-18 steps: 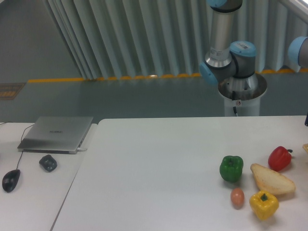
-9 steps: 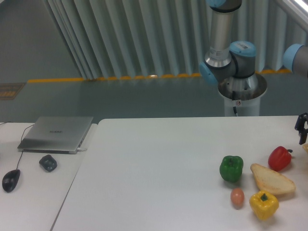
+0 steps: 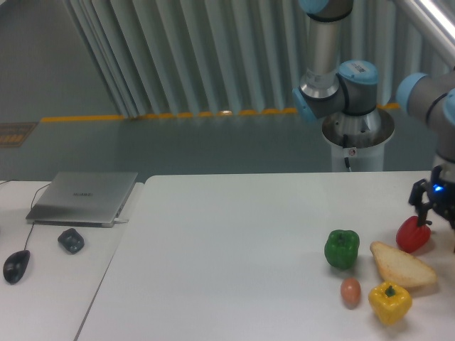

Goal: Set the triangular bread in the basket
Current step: 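Lower the open gripper over the triangular bread slice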

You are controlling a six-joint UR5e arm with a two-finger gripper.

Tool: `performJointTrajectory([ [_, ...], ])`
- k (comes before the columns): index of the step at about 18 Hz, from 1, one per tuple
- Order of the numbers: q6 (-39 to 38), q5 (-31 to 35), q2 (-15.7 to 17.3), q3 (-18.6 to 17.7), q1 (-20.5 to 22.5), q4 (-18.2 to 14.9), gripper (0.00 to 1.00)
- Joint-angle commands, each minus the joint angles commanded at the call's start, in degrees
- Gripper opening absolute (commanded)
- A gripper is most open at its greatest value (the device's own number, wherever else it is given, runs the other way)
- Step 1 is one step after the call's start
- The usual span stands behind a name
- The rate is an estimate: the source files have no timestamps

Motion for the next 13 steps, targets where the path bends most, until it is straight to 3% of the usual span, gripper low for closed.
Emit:
performJointTrajectory([
  [5, -0.80, 1.24, -0.27, -0.62, -0.54, 0.36, 1.00],
  [10, -0.45, 6.86, -1.67, -1.41, -2.38, -0.08, 1.00],
  [13, 2.70, 8.54, -2.64, -1.41, -3.35, -0.95, 1.00],
])
